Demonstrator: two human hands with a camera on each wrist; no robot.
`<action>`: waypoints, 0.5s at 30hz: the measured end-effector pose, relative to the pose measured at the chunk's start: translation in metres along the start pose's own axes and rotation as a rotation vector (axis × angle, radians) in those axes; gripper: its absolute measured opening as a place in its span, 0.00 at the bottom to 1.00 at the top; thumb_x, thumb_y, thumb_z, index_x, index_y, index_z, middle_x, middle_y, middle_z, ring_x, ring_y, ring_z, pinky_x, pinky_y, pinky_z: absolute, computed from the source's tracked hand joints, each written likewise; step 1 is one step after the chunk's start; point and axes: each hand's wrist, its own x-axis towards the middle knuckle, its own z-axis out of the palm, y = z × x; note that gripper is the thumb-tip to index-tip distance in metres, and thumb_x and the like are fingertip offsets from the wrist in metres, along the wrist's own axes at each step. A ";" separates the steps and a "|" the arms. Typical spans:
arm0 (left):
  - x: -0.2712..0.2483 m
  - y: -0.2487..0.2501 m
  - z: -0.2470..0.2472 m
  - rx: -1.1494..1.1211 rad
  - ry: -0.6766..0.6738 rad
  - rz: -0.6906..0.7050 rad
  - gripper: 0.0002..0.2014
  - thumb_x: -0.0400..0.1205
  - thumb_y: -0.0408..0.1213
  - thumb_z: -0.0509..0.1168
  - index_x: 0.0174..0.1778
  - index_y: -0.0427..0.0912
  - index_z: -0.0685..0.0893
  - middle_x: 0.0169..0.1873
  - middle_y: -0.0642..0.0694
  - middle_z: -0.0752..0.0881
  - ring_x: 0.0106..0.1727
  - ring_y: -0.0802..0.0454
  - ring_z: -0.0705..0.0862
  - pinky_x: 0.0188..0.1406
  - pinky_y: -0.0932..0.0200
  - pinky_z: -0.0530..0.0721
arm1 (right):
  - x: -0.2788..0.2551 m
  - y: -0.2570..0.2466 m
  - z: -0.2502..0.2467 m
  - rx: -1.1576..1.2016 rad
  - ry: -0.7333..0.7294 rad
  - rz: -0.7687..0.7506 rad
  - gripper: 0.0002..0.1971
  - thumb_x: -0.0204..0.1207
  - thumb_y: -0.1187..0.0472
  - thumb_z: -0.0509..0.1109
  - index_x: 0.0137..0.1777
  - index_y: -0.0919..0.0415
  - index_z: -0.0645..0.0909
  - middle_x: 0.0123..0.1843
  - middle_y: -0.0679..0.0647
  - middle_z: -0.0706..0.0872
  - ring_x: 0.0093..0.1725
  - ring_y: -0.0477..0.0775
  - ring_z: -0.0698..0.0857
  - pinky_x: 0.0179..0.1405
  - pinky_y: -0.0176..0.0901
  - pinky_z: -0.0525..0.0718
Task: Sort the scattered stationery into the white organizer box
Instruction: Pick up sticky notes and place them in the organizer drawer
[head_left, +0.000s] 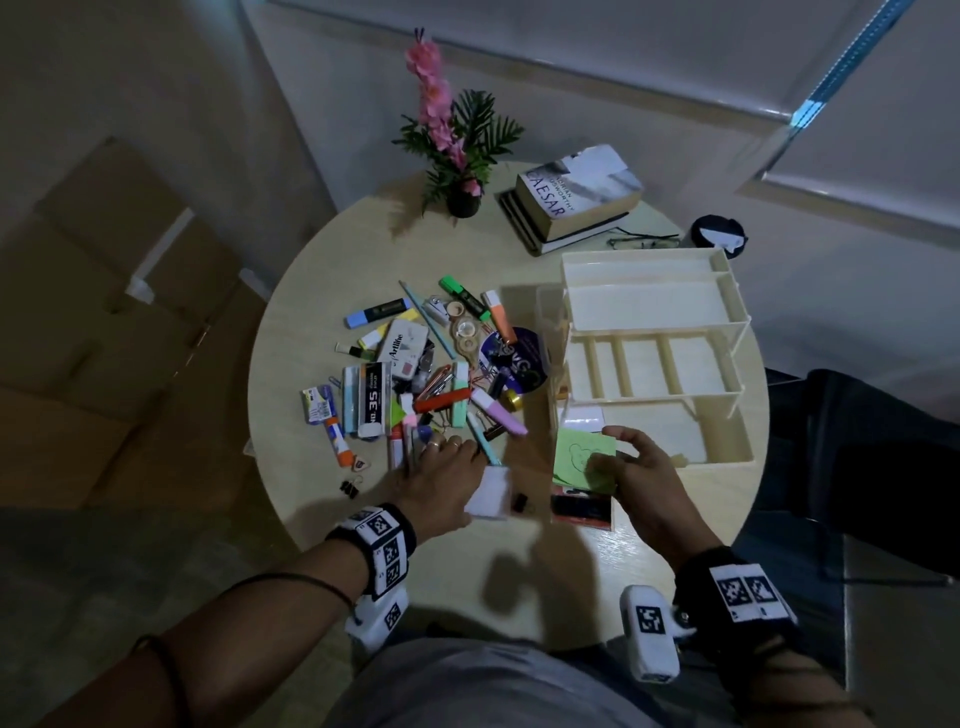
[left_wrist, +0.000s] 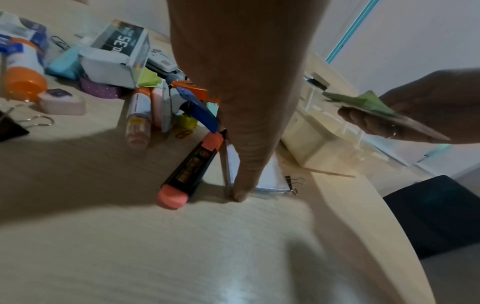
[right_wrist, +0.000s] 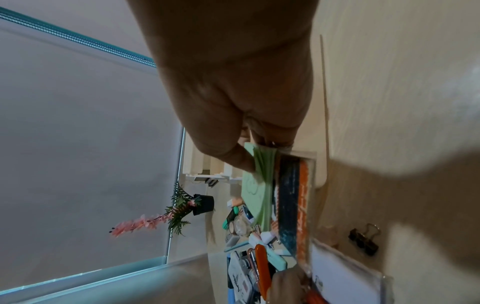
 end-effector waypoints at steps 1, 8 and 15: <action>0.001 0.001 0.000 -0.007 0.001 -0.009 0.35 0.69 0.57 0.79 0.67 0.44 0.79 0.62 0.43 0.81 0.62 0.41 0.79 0.65 0.40 0.73 | 0.002 0.001 -0.002 -0.008 0.002 -0.010 0.17 0.82 0.78 0.70 0.67 0.64 0.80 0.57 0.75 0.91 0.50 0.68 0.92 0.57 0.64 0.90; 0.000 0.000 -0.007 -0.050 0.053 0.004 0.39 0.63 0.62 0.76 0.67 0.47 0.79 0.61 0.46 0.82 0.60 0.44 0.79 0.59 0.45 0.77 | 0.005 -0.005 -0.024 -0.076 0.003 -0.085 0.23 0.82 0.74 0.74 0.70 0.56 0.71 0.51 0.70 0.94 0.50 0.65 0.94 0.56 0.58 0.91; -0.017 0.004 -0.035 -0.519 0.304 0.024 0.41 0.68 0.62 0.76 0.76 0.50 0.76 0.67 0.54 0.80 0.64 0.55 0.79 0.55 0.57 0.83 | 0.025 -0.011 -0.042 -0.078 -0.041 0.000 0.15 0.81 0.75 0.75 0.63 0.66 0.76 0.57 0.69 0.93 0.55 0.70 0.94 0.49 0.60 0.93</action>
